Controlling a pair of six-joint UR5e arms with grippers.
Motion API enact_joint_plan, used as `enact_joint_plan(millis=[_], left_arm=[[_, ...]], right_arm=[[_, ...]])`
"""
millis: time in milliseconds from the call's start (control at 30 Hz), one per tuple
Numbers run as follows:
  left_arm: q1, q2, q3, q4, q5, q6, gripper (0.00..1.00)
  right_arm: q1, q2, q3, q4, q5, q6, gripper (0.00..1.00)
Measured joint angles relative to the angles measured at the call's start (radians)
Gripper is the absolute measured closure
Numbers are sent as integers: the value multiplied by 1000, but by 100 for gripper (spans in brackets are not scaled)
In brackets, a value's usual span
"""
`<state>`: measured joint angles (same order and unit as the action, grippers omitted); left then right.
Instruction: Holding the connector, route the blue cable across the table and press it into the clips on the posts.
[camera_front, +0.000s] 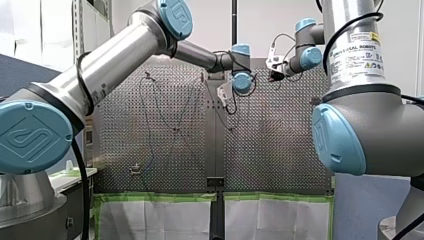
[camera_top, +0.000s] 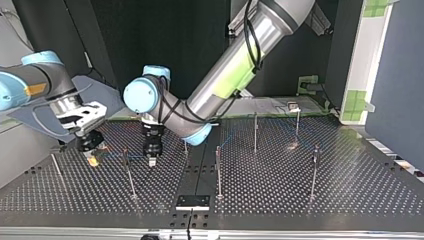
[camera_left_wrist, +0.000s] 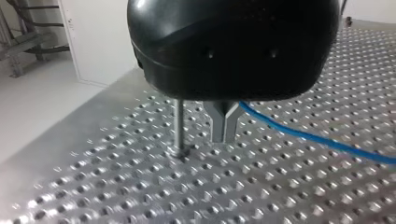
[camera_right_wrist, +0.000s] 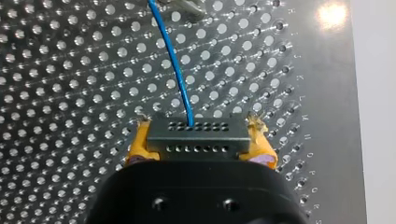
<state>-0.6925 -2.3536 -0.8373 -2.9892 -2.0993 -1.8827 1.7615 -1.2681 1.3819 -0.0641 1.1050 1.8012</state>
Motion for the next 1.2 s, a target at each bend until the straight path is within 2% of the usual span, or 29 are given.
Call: enact_joint_plan(millis=[133, 167, 200, 233, 300, 333, 367, 400, 433, 500, 533, 567, 667, 700, 933, 1200], left_arm=[[8, 0, -13, 1, 12, -2, 100], [9, 0, -14, 1, 16, -3, 97], [10, 0, -14, 1, 20, -3, 90], [10, 0, -15, 0, 25, -4, 90], [10, 0, -15, 0, 30, -6, 63], [11, 0, -15, -1, 32, -7, 63], [10, 0, -15, -2, 33, -8, 52], [10, 0, -15, -4, 34, -9, 36], [10, 0, -15, -5, 34, -9, 36], [8, 0, -16, -11, 35, -10, 12], [8, 0, -16, -14, 35, -11, 12], [7, 0, -16, -18, 35, -11, 6], [5, 0, -16, -30, 35, -13, 6], [5, 0, -16, -32, 35, -14, 0], [0, 9, -16, -64, 35, -31, 0], [-10, 58, -27, -134, 41, -58, 0]], right_arm=[[0, 6, -8, -1, 0, 1, 100], [0, 7, -9, -2, 0, 1, 100], [0, 8, -10, -3, 0, 1, 100], [0, 8, -10, -4, 0, 1, 100], [0, 9, -10, -5, 0, 1, 100], [0, 9, -10, -6, 0, 1, 100], [0, 9, -10, -7, 0, 2, 100], [0, 10, -10, -7, 0, 1, 100], [0, 10, -10, -7, 0, 1, 100], [0, 10, -10, -7, 0, 2, 100], [0, 10, -10, -7, 0, 1, 100], [0, 11, -10, -7, 0, 1, 100], [0, 11, -10, -7, 0, 1, 100], [0, 11, -10, -7, 0, 0, 100], [0, 12, -10, -7, 0, -1, 100], [0, 12, -10, -5, -3, 0, 100]])
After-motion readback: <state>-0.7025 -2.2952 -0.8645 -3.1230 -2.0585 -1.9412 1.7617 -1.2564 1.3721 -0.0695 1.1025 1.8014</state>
